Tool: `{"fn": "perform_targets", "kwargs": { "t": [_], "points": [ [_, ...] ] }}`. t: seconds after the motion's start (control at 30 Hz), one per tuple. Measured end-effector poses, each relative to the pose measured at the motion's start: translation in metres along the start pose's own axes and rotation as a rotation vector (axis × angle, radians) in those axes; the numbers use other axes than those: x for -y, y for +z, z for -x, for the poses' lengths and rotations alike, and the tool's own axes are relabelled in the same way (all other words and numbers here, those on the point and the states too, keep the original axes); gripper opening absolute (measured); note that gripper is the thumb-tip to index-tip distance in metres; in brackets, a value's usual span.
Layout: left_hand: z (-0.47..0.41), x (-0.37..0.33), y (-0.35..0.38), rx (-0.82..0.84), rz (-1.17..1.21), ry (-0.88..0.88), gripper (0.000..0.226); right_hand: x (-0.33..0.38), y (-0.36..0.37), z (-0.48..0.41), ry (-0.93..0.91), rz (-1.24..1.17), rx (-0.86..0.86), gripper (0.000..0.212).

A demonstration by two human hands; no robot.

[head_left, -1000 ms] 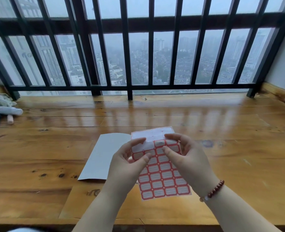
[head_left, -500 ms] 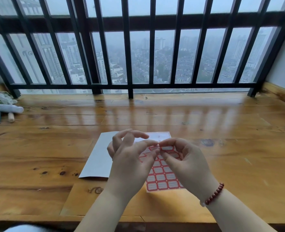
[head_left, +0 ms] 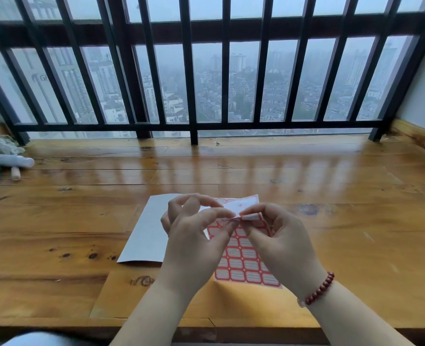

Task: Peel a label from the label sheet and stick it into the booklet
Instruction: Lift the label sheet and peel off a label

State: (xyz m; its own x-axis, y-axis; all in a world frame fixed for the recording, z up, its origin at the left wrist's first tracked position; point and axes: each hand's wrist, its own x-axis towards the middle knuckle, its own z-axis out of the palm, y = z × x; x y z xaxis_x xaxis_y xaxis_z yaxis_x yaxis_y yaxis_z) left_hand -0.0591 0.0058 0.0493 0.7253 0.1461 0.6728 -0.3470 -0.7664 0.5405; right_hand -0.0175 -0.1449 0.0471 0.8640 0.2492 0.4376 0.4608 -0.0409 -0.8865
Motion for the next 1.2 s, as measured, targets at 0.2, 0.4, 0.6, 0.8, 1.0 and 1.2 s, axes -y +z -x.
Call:
{"fn": "perform_targets", "kwargs": {
  "t": [0.2,0.4,0.6,0.8,1.0,1.2],
  "points": [
    [0.0,-0.001,-0.001,-0.014,-0.078,0.073,0.018,0.001,-0.002,-0.001,0.03,-0.018,0.024,0.02],
    [0.0,-0.001,-0.002,-0.033,-0.055,0.107,0.024,0.004,-0.003,0.0,0.042,-0.001,0.036,0.019],
    [-0.001,-0.002,-0.003,-0.04,-0.037,0.119,0.025,0.007,-0.003,0.003,0.068,-0.023,0.087,0.01],
    [0.001,-0.002,-0.005,-0.093,-0.048,0.143,0.024,0.009,-0.003,0.003,0.169,-0.185,0.114,0.018],
    [0.001,0.002,-0.006,-0.12,-0.08,0.201,0.024,0.009,-0.004,0.002,0.295,-0.321,0.098,0.015],
    [0.006,0.008,-0.003,-0.081,-0.121,0.219,0.028,0.002,-0.005,-0.001,0.371,-0.354,0.027,0.026]
  ]
}}
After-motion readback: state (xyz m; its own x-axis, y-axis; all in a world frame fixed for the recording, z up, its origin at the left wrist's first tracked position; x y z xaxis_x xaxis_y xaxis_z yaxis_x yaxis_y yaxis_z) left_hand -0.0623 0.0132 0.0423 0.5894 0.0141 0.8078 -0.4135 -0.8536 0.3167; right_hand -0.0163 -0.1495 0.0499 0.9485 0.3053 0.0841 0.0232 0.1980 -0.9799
